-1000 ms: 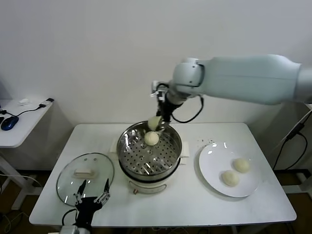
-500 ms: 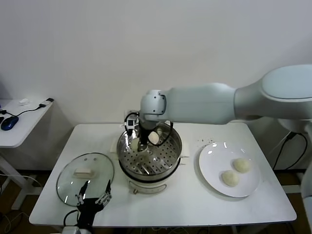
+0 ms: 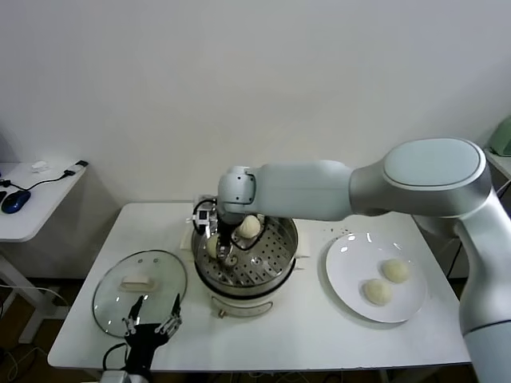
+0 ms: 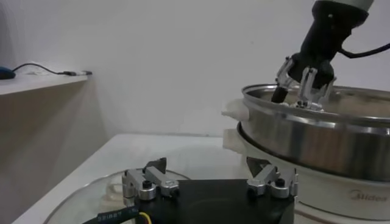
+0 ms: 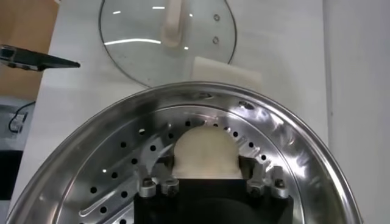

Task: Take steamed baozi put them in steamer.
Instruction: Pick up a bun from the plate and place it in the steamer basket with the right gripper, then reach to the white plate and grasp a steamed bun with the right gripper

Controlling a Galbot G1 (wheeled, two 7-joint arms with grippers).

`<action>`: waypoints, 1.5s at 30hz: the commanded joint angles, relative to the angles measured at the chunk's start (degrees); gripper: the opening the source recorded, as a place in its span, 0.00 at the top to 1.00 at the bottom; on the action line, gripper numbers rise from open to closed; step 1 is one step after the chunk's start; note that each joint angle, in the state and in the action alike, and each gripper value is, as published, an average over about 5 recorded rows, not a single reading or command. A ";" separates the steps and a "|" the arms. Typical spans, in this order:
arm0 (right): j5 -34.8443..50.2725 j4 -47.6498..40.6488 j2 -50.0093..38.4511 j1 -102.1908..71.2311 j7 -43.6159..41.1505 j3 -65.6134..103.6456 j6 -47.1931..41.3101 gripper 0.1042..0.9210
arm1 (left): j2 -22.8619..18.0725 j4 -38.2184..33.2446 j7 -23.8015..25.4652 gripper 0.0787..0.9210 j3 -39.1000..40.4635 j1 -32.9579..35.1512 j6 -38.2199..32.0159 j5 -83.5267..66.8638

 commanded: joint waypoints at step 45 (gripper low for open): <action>-36.91 9.97 -52.57 -16.04 -13.63 3.14 12.54 0.12 | -1.08 1.17 0.11 0.12 -0.73 0.05 0.19 0.97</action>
